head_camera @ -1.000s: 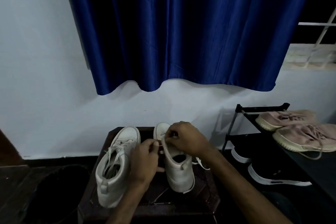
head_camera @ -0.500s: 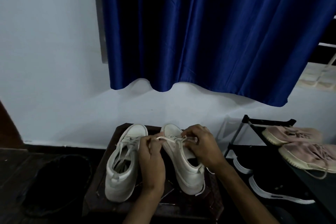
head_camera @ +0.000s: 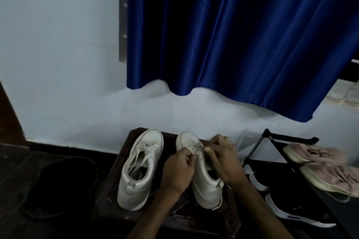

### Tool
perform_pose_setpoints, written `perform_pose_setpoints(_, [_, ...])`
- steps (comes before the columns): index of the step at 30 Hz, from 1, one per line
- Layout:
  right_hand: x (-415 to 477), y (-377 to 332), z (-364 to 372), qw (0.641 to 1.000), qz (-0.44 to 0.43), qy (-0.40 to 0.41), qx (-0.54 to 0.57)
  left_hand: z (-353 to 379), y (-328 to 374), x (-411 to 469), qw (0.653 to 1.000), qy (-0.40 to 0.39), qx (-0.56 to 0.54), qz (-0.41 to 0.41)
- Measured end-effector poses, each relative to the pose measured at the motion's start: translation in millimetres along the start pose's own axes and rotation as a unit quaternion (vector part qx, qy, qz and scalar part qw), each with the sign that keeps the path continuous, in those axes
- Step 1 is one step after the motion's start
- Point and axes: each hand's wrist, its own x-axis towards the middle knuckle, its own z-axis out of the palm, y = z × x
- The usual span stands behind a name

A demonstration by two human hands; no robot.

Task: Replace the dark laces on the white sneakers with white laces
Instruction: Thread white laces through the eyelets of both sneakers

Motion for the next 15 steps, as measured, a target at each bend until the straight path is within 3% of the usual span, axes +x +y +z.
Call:
perform_pose_setpoints(5, [4,4,-6,0.99,-0.037,-0.085,-0.107,-8,4,3,0.994,-0.055,-0.084,-0.05])
perform_pose_setpoints(7, [6,7,-5,0.991,-0.019,-0.082,-0.107,-30,15,10,0.977,0.018,-0.163,-0.136])
perform_pose_setpoints(9, [5,7,-3,0.992,-0.006,-0.075,-0.099,-60,30,17,0.901,0.124,-0.357,-0.211])
perform_pose_setpoints(11, [4,7,0,0.994,0.01,-0.07,-0.084,-97,45,21,0.799,0.199,-0.536,-0.185])
perform_pose_setpoints(13, [3,9,3,0.996,0.019,-0.064,-0.062,-126,58,25,0.747,0.2,-0.624,-0.115])
perform_pose_setpoints(15, [2,12,6,0.997,0.026,-0.059,-0.039,-133,68,24,0.725,0.138,-0.67,-0.081])
